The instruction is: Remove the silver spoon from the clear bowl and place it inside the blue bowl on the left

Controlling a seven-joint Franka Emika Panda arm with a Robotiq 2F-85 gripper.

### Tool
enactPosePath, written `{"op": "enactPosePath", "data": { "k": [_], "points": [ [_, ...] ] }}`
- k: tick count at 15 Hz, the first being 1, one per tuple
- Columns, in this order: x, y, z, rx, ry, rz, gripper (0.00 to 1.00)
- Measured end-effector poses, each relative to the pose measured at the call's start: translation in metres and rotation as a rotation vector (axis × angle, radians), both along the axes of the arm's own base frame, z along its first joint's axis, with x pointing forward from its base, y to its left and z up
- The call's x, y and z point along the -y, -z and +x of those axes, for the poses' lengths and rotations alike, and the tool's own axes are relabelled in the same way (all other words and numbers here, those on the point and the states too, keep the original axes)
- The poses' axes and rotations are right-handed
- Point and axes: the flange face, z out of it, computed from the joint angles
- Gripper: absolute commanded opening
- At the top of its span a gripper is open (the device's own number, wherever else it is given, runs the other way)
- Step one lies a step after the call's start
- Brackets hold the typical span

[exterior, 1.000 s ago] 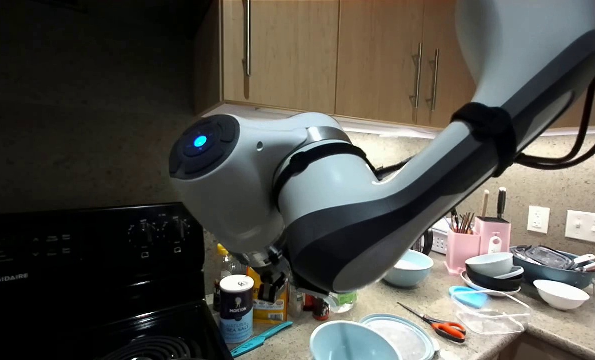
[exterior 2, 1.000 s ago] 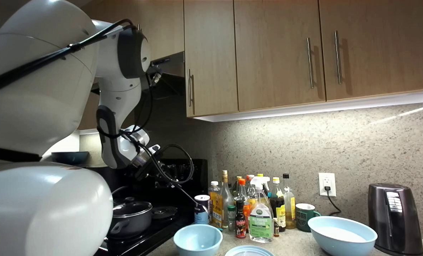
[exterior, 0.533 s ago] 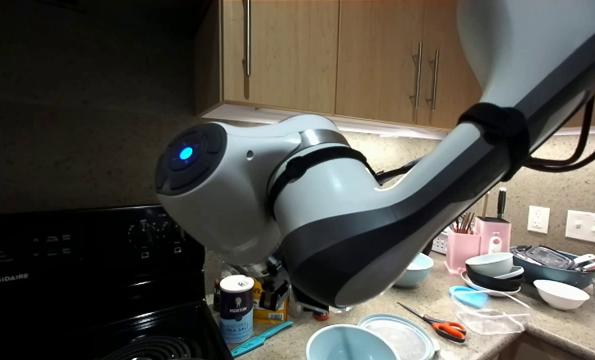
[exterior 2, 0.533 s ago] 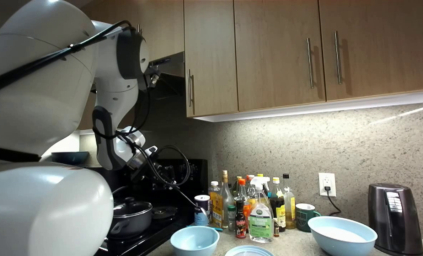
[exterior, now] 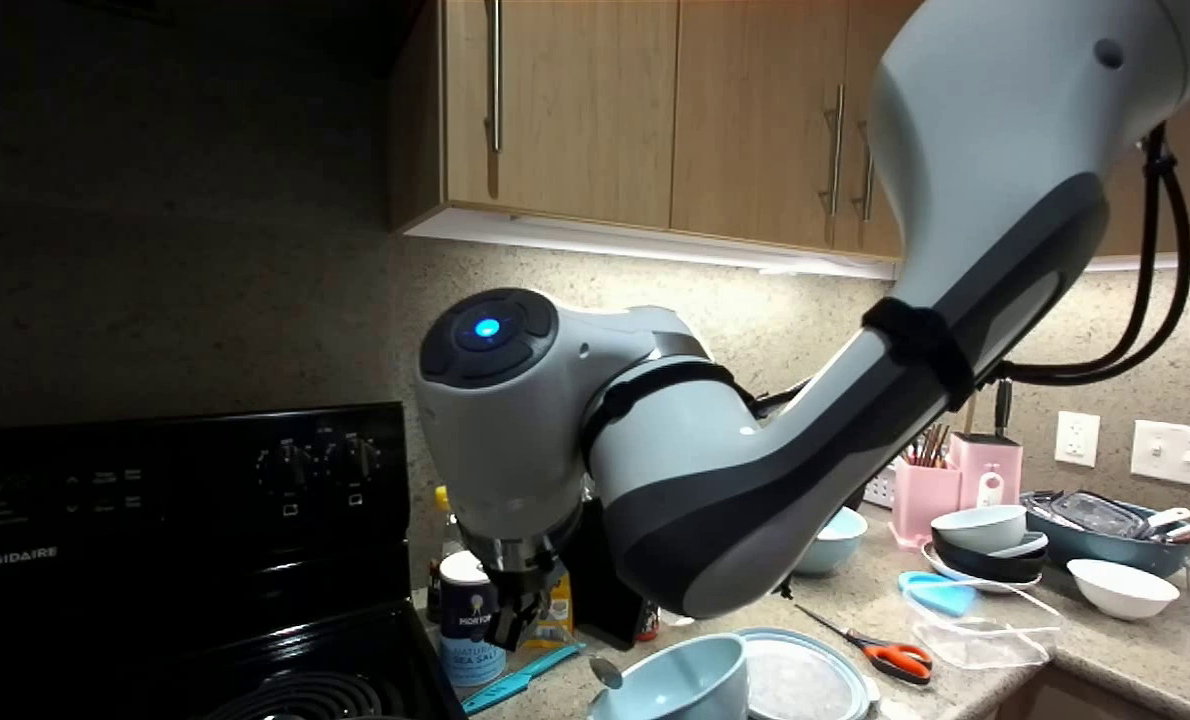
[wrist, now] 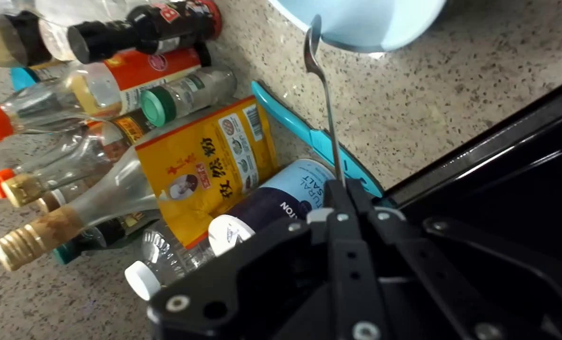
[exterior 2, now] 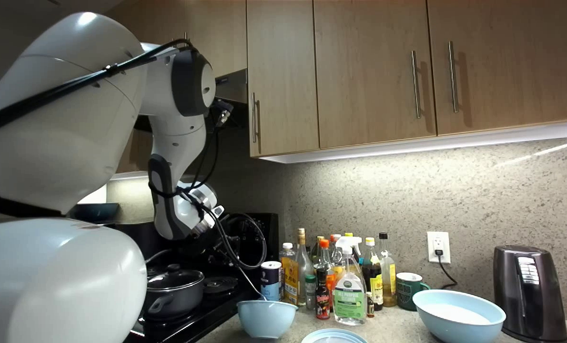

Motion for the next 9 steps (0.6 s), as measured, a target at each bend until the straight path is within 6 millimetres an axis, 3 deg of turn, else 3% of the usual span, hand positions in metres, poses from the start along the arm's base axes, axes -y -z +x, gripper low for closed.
{"op": "enactPosePath", "data": {
  "k": [4,9],
  "points": [
    [0.016,0.017,0.013,-0.018,-0.005,0.045,0.01],
    [0.017,0.017,0.014,-0.018,-0.002,0.041,0.01]
  ]
}}
